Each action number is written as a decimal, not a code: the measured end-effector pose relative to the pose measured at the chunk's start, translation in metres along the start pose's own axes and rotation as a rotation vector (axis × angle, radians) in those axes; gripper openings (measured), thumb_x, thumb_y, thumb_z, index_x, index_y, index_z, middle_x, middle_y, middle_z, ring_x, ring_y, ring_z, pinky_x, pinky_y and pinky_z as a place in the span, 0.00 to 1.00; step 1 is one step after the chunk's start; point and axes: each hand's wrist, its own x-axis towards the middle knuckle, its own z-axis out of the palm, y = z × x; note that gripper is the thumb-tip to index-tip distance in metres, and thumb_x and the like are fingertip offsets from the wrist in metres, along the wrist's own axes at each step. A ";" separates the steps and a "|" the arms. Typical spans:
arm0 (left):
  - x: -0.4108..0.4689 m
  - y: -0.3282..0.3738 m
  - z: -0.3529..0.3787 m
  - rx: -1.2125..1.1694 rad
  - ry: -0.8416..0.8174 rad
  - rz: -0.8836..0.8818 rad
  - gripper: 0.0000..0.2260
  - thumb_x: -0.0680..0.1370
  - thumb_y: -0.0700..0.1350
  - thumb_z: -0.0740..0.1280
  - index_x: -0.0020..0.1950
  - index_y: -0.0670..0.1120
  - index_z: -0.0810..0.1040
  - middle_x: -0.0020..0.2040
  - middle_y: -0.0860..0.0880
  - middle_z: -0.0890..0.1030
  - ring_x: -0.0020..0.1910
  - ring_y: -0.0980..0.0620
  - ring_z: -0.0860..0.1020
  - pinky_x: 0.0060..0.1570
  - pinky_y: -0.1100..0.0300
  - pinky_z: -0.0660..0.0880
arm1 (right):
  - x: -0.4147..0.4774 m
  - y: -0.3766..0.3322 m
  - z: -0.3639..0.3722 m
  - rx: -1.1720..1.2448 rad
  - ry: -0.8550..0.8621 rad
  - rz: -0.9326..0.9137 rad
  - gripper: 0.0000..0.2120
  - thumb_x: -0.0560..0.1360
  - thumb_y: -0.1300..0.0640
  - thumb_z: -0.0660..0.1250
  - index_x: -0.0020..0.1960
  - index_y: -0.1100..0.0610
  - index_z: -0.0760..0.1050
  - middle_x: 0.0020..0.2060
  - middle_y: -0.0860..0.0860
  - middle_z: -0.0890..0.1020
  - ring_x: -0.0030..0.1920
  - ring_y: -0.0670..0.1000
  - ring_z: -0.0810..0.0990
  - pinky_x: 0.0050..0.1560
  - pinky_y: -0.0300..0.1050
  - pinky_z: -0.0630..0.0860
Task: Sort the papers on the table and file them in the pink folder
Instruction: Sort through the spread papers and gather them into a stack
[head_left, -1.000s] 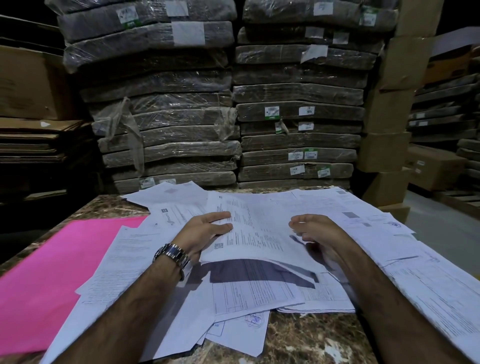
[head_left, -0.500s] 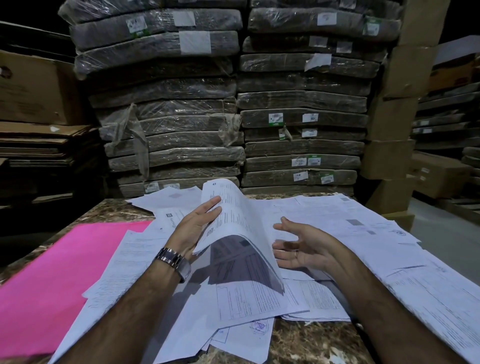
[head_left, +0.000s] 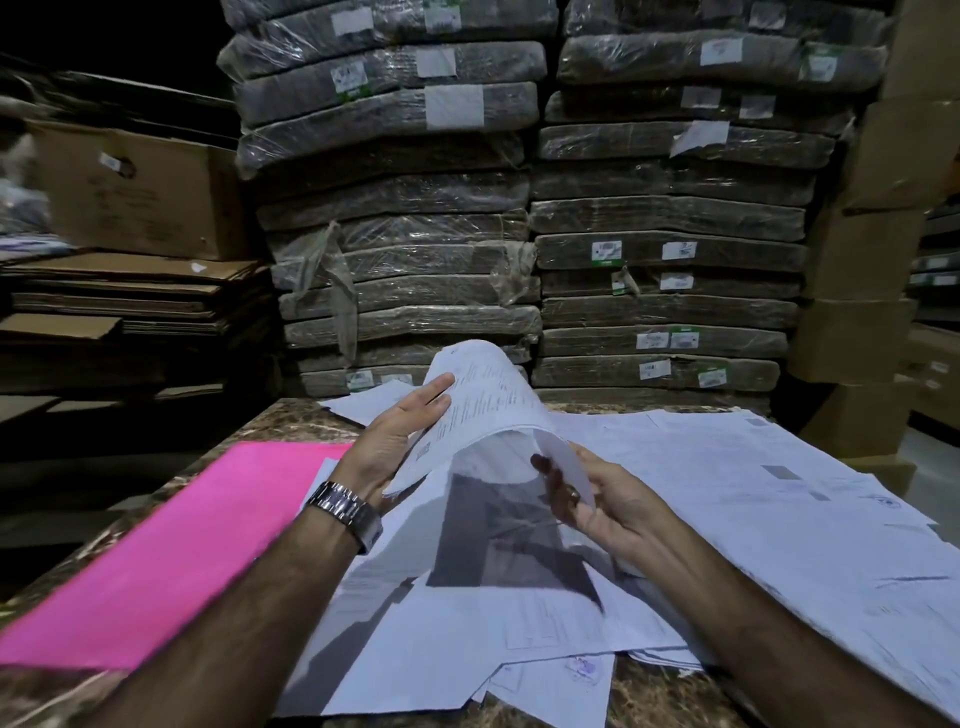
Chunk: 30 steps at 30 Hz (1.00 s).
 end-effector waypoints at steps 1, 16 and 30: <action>-0.005 0.005 -0.007 0.068 0.019 0.006 0.17 0.76 0.41 0.65 0.65 0.47 0.76 0.58 0.52 0.82 0.54 0.58 0.81 0.53 0.64 0.79 | 0.001 0.001 0.006 0.006 0.001 -0.005 0.15 0.72 0.69 0.65 0.57 0.61 0.76 0.47 0.62 0.80 0.29 0.51 0.82 0.26 0.40 0.79; -0.089 0.018 -0.093 0.869 0.219 -0.245 0.25 0.72 0.39 0.73 0.68 0.46 0.72 0.60 0.53 0.72 0.51 0.56 0.78 0.40 0.71 0.76 | 0.002 0.064 0.058 -0.709 0.079 0.076 0.18 0.68 0.70 0.75 0.57 0.66 0.78 0.49 0.63 0.84 0.46 0.60 0.85 0.46 0.51 0.83; -0.101 0.009 -0.097 1.339 0.261 -0.340 0.30 0.67 0.51 0.77 0.67 0.53 0.71 0.67 0.50 0.72 0.54 0.52 0.72 0.45 0.59 0.70 | -0.002 0.073 0.064 -1.329 0.130 -0.071 0.18 0.68 0.59 0.77 0.56 0.59 0.78 0.48 0.50 0.79 0.32 0.42 0.77 0.25 0.27 0.68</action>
